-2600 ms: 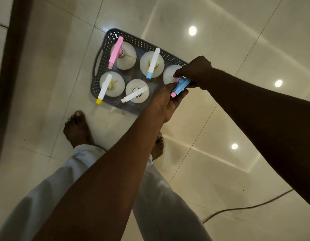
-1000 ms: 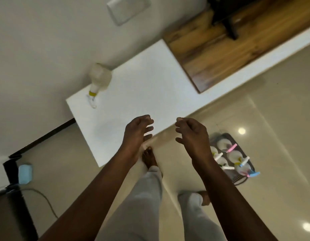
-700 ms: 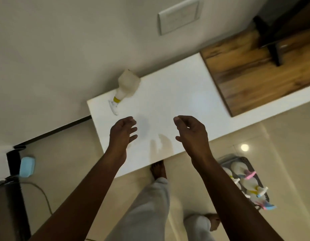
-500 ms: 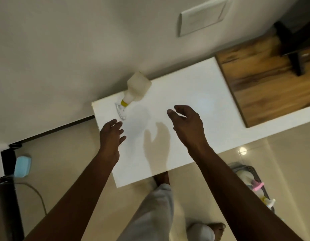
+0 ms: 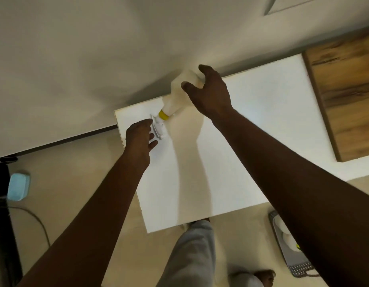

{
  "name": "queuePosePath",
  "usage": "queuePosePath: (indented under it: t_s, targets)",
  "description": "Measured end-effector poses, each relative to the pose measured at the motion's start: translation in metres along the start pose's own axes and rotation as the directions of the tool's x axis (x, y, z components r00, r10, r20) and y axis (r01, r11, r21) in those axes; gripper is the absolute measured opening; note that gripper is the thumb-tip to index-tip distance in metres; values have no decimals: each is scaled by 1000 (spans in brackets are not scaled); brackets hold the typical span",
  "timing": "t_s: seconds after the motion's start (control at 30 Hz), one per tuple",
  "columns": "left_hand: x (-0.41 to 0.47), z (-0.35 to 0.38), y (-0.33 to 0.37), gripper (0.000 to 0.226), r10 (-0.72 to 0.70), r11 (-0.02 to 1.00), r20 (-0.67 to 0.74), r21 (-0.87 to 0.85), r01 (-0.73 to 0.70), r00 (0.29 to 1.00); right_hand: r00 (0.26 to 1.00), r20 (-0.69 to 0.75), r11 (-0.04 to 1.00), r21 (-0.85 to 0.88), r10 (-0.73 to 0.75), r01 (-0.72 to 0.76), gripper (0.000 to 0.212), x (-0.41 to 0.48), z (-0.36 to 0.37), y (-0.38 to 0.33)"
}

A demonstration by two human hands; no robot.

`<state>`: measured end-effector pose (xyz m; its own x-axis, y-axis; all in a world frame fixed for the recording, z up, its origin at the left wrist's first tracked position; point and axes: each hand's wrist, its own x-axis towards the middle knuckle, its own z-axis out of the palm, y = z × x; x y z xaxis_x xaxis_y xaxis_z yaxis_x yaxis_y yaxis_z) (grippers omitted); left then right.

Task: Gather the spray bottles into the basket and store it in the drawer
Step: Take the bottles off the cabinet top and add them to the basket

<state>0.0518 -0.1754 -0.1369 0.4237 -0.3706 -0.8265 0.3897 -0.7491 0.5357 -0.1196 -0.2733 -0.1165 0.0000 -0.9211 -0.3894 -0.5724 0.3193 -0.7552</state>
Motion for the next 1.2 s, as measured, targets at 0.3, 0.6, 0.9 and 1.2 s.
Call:
queuePosePath:
  t_s: [0.3,0.6,0.9,1.2]
  targets:
    - [4,12,-3,37,-25,1000,44,-14,25,999,1000,3,1000,11,5,-5,63,3,4,13]
    - [-65,26,-9,21,218,969,213,72,-238,952,992,-120,987,162,40,-20,57,-63,-80,24]
    - [-182,79,-45,39,244,908,531,170,-384,812,869,-374,841,534,324,-84,41,-201,-184,123]
    - [-295,154,-147,35,71,796,774,336,-504,629,711,-315,376,923,629,76,32,-354,-231,263]
